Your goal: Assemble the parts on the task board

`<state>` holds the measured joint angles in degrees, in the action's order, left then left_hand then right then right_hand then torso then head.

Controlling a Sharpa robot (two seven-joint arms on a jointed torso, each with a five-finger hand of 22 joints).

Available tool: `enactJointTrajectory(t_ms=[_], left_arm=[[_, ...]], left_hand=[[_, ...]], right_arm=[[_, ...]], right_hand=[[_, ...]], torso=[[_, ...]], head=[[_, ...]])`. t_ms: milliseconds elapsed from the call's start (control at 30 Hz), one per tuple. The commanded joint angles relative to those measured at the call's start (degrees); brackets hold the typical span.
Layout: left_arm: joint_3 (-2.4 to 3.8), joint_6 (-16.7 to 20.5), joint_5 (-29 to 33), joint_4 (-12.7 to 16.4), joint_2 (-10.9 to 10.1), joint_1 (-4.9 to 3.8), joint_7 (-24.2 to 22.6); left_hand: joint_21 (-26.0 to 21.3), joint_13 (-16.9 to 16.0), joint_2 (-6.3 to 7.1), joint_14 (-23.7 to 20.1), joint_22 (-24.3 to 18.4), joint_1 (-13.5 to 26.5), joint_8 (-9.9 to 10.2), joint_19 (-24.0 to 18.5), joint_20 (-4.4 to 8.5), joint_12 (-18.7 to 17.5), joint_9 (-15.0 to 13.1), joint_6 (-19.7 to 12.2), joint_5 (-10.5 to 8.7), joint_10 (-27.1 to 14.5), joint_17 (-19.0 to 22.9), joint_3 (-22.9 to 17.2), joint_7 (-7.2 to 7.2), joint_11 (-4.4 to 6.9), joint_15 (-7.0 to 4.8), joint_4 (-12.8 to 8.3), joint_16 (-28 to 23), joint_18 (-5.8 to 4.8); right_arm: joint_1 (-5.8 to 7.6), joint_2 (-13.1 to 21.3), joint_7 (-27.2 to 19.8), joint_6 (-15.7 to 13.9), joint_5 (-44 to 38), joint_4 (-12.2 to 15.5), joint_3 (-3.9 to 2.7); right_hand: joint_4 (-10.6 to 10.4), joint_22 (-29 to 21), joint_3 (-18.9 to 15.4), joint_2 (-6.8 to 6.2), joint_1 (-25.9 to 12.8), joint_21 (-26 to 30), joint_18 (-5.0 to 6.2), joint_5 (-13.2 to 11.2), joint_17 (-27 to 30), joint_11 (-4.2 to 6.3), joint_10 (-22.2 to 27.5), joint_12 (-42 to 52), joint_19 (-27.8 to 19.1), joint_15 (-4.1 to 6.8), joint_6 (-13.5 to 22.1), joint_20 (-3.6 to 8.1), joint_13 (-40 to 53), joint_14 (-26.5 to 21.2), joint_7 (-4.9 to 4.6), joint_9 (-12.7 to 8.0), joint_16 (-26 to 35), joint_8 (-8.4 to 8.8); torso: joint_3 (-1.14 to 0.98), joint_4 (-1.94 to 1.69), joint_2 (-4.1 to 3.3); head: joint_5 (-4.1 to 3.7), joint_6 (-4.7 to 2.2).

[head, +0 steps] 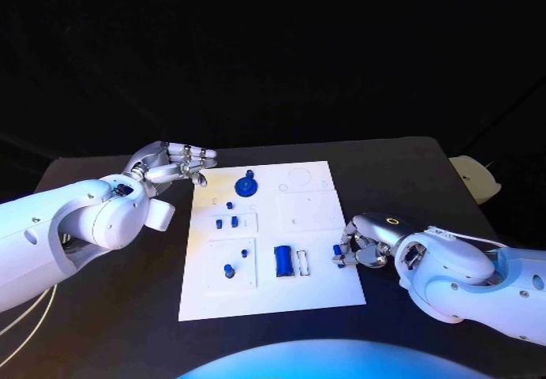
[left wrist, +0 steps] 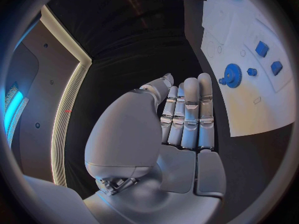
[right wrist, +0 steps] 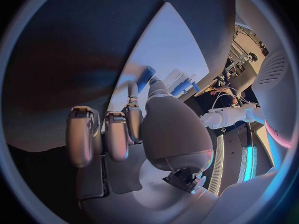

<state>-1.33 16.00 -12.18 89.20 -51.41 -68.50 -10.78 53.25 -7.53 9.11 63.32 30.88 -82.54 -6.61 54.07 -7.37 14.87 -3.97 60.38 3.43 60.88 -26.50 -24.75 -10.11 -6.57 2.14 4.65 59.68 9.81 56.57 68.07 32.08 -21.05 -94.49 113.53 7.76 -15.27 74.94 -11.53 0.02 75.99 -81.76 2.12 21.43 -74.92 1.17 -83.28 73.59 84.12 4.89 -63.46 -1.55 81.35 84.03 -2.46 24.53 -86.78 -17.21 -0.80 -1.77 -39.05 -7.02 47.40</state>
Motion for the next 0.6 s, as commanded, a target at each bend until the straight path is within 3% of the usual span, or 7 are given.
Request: enactJointTrajectory(t_ms=[33,367,600], left_arm=[[0.03,-1.0,-0.2,0.2,0.0,-0.01,-0.3],[0.03,-1.1,-0.2,0.2,0.1,-0.01,-0.4],[0.03,-1.1,-0.2,0.1,0.2,-0.01,-0.3]], left_hand=[[-0.2,-0.1,-0.33,-0.5,0.0,-0.2,-0.3,-0.2,-0.20,0.2,-0.1,-0.5,-0.01,-0.5,0.1,0.3,0.01,0.07,0.10,0.0,0.4,0.74],[-0.2,-0.1,-0.37,-0.5,-0.1,-0.1,-0.3,-0.3,-0.21,0.3,-0.1,-0.5,-0.02,-0.6,0.1,0.3,0.00,0.05,0.12,0.1,0.4,0.74],[-0.2,-0.1,-0.37,-0.5,-0.1,-0.1,-0.3,-0.3,-0.21,0.3,-0.1,-0.5,-0.02,-0.6,0.1,0.3,0.00,0.05,0.12,0.1,0.4,0.74]], right_arm=[[-0.26,-0.4,0.6,2.2,-2.7,-0.4,0.06],[-0.50,-1.5,1.1,4.5,-6.7,-1.5,0.07],[-0.56,-2.1,1.2,5.2,-7.6,-2.0,0.07]], right_hand=[[0.7,12.8,0.6,0.83,2.1,-0.2,-0.43,-0.6,-8.1,0.51,-0.3,-0.3,2.6,0.08,-0.5,-0.12,-2.9,4.5,0.05,0.1,0.1,0.33],[2.8,12.8,3.1,0.11,6.4,0.1,-0.38,-5.5,-8.1,0.75,-0.3,-0.4,2.5,0.32,-1.0,0.18,-3.0,4.5,0.28,0.1,0.1,0.97],[3.7,12.7,6.5,0.64,9.0,0.2,-0.37,-6.4,-8.1,0.98,-0.2,-0.7,2.4,0.50,-1.2,0.36,-3.1,4.5,0.53,-0.1,0.2,1.63]], torso=[[0.02,-0.01,0.04],[0.05,-0.10,0.15],[0.09,-0.04,0.18]], head=[[-0.03,0.05],[0.00,0.16],[0.04,-0.09]])
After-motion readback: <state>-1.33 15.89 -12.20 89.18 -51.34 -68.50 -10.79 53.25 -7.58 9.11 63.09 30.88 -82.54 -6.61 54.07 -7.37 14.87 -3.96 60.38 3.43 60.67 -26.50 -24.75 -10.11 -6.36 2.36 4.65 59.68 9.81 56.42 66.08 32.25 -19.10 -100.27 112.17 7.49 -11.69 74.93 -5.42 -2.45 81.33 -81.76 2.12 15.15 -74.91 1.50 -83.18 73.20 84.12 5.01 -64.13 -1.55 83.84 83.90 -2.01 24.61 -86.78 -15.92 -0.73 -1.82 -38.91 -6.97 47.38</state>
